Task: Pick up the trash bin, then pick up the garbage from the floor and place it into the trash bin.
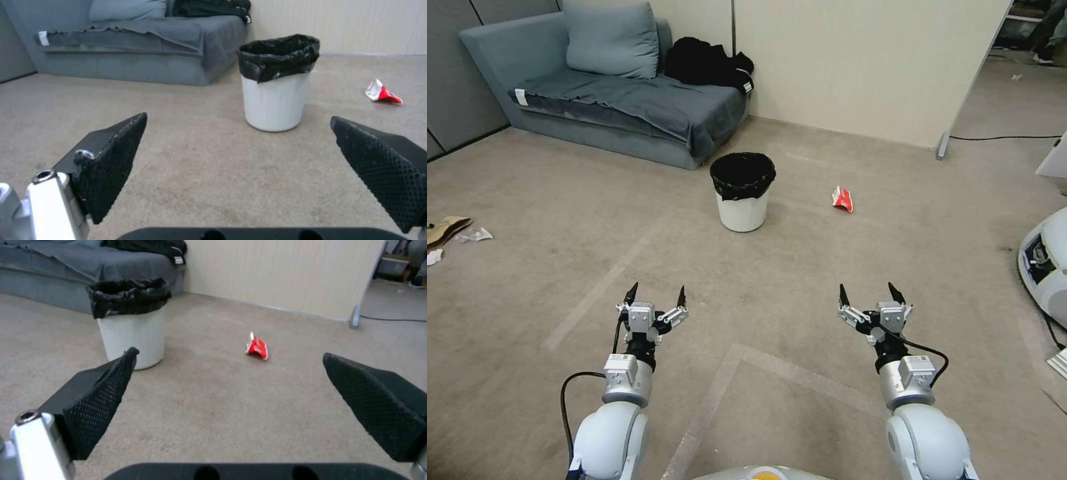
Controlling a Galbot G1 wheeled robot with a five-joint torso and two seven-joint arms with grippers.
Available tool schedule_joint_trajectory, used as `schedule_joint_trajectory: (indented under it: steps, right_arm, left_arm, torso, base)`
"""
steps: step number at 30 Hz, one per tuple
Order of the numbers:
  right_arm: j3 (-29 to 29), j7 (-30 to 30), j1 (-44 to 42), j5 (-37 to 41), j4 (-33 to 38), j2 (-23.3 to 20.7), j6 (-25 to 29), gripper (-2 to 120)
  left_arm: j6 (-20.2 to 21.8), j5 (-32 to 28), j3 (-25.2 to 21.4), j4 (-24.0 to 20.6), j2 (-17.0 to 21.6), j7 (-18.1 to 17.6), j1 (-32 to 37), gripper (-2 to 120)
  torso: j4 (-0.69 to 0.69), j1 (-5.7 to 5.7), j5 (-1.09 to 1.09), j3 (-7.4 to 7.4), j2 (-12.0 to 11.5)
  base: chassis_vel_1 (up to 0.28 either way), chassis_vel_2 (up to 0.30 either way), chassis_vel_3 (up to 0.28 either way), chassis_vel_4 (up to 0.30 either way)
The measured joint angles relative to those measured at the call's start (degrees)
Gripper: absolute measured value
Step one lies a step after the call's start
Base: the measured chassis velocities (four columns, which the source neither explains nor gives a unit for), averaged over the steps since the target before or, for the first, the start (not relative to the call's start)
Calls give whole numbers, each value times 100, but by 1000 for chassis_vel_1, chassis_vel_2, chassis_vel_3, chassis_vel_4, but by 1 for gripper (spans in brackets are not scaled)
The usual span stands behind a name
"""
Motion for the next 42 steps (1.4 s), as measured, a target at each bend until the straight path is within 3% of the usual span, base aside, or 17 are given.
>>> schedule_joint_trajectory:
  steps: [7, 10, 13, 15, 18, 20, 23, 32, 37, 42]
  right_arm:
    - [-24, 0, -156, -74, 195, 36, -20, 100]
    - [-90, 6, -450, -233, 560, 117, -71, 100]
    - [-207, 32, -981, -526, 1223, 263, -168, 100]
    - [-224, 36, -1056, -568, 1315, 285, -182, 100]
    - [-340, 62, -1572, -850, 1963, 425, -279, 100]
    - [-360, 66, -1664, -899, 2077, 450, -294, 100]
    - [-484, 94, -2222, -1205, 2777, 604, -394, 100]
    - [-509, 100, -2313, -1256, 2880, 618, -394, 100]
    - [-601, 100, -2285, -1129, 2666, 618, 305, 100]
    - [-629, 100, -2251, -1129, 2585, 630, 432, 100]
  left_arm:
    - [220, 41, 0, -321, 1, -93, 179, 100]
    - [508, 103, 0, -709, 2, -217, 407, 100]
    - [1000, 210, 1, -1366, 6, -432, 791, 100]
    - [1070, 225, 2, -1460, 6, -463, 847, 100]
    - [1545, 327, 5, -2095, 10, -669, 1219, 100]
    - [1629, 344, 5, -2206, 10, -704, 1282, 100]
    - [2167, 418, 65, -2865, 49, -920, 1720, 100]
    - [2215, 339, 174, -2926, 60, -819, 1792, 100]
    - [2177, 315, 193, -2913, 39, -718, 1785, 100]
    - [2175, 218, 275, -2898, 18, -702, 1778, 100]
  torso:
    - [1, 0, 1, 0, 0]
    - [0, 0, -1, 0, 0]
    - [0, 0, 0, 0, 0]
    - [0, 0, -1, 0, 0]
    - [0, 0, -1, 0, 0]
    - [0, 0, 0, -1, 0]
    - [0, -1, 1, -1, 1]
    - [0, -1, 0, -1, 1]
    - [1, 0, 1, 0, 1]
    - [0, 0, 0, 0, 1]
  base:
    - [0, 0, 0, 0]
    - [0, 0, 0, 0]
    - [0, 0, 0, 0]
    - [0, 0, 0, 0]
    - [0, 0, 0, 0]
    - [0, 0, 0, 0]
    - [0, 0, 0, 0]
    - [0, 0, 0, 0]
    - [0, 0, 0, 0]
    - [0, 0, 0, 0]
